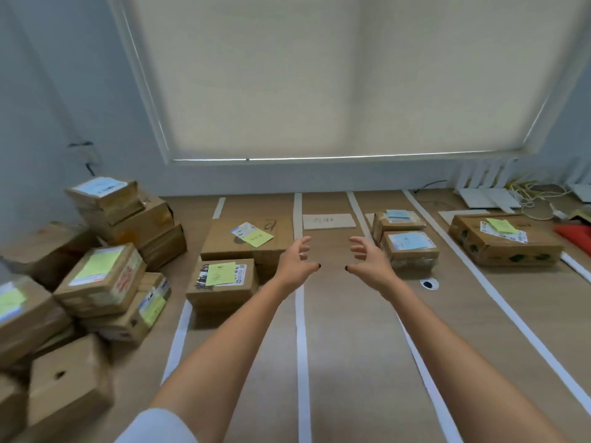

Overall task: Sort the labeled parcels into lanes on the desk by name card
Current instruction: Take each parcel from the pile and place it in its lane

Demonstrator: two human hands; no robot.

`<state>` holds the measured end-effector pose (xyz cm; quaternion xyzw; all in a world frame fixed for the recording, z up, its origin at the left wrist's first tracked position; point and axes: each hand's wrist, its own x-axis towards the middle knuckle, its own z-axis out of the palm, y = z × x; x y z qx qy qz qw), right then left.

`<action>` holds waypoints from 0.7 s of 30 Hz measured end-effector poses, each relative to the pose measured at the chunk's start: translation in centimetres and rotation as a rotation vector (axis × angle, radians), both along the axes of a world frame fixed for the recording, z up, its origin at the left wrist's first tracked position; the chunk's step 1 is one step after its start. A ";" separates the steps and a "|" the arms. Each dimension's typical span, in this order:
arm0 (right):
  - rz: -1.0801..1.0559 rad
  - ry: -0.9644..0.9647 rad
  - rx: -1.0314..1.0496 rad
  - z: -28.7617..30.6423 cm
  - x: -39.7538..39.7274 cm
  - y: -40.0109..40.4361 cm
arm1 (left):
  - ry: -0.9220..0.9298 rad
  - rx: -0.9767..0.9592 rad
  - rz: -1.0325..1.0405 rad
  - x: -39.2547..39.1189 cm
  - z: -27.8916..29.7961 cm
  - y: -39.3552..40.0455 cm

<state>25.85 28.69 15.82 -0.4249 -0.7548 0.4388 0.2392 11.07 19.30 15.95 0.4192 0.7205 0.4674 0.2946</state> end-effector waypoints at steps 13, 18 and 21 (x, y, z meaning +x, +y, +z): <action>0.159 -0.049 -0.080 4.4 -18.0 -19.7 | -0.039 -0.010 0.019 -16.5 3.0 -19.8; 0.207 -0.094 -0.072 3.8 -22.5 -22.9 | -0.040 -0.005 0.042 -19.9 2.7 -22.8; 0.238 -0.111 -0.063 3.2 -25.2 -24.3 | -0.008 -0.020 0.080 -22.0 2.3 -24.6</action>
